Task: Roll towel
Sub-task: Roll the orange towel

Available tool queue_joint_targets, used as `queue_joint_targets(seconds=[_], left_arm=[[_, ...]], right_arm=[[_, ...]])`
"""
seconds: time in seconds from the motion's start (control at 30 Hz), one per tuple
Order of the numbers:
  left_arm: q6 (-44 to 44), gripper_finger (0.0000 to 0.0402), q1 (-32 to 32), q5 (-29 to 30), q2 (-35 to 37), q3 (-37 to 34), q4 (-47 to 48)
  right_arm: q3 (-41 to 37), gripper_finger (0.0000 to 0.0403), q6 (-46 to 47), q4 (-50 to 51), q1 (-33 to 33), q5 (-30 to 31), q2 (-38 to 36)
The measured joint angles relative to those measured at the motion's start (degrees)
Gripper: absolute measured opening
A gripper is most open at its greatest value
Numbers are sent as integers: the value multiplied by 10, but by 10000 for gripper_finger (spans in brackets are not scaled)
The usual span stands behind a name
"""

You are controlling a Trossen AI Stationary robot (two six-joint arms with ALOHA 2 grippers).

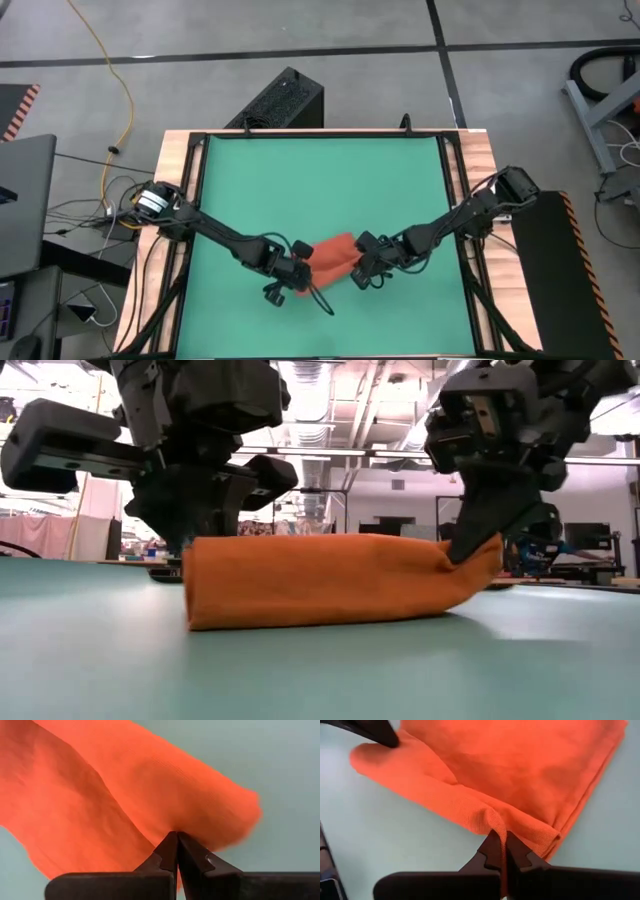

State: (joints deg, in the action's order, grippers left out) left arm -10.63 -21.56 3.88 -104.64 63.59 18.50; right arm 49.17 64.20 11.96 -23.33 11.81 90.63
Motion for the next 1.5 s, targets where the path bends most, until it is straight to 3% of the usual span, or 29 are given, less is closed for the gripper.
queue_joint_targets(seconds=[0.27, 0.57, 0.93, 1.2, 1.33, 1.5], left_arm=[[4, 0, 2, -3, 0, 0, -13], [28, 0, 0, -83, 0, 0, -11], [65, 0, 4, -94, -1, 0, 2], [69, 0, 4, -191, -5, 0, -6], [53, 0, 4, -186, -6, -1, -25], [41, 0, 4, -133, -6, 0, -39]], right_arm=[[0, 10, -35, -46, 21, -5, 0], [0, 10, -62, -52, 32, 0, 0], [0, 10, -107, -108, 40, 4, 0], [0, 10, -108, -112, 48, 8, 0], [0, 10, -109, -115, 51, 8, 0], [0, 10, -116, -122, 51, 12, 0]])
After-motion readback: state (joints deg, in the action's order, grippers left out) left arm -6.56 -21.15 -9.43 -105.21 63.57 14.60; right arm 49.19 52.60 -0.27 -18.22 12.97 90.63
